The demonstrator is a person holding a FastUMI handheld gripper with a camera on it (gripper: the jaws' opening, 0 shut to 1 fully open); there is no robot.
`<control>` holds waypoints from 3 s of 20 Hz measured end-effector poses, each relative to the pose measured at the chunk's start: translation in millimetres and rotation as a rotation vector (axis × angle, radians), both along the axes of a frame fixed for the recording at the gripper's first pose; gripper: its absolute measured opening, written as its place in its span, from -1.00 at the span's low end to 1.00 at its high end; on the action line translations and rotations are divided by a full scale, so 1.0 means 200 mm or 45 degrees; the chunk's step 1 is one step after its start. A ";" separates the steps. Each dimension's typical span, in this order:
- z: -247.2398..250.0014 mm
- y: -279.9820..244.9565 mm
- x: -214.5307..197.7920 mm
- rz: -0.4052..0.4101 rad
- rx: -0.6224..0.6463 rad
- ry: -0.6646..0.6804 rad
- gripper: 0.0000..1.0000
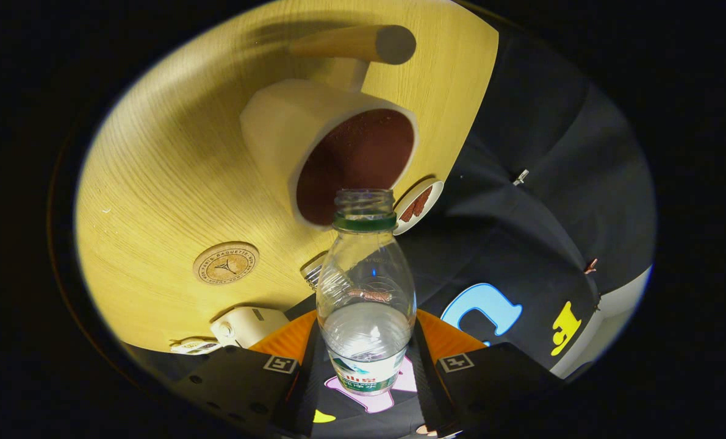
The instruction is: Take the bottle from table, then pour the juice into the cup, finally place the bottle on the coaster
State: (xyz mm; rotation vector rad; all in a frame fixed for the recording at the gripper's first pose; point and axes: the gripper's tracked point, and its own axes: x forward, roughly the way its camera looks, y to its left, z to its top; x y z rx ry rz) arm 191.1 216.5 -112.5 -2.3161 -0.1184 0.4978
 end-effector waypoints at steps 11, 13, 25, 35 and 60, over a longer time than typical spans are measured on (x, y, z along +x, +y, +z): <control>-0.01 0.01 -0.02 0.006 -0.024 -0.014 0.37; 0.00 0.03 -0.03 0.006 -0.009 -0.013 0.37; 0.07 -0.10 -0.11 -0.247 0.378 0.085 0.37; 0.35 -0.15 -0.22 -0.469 1.162 0.254 0.37; 0.18 -0.32 0.08 -0.603 2.543 0.672 0.41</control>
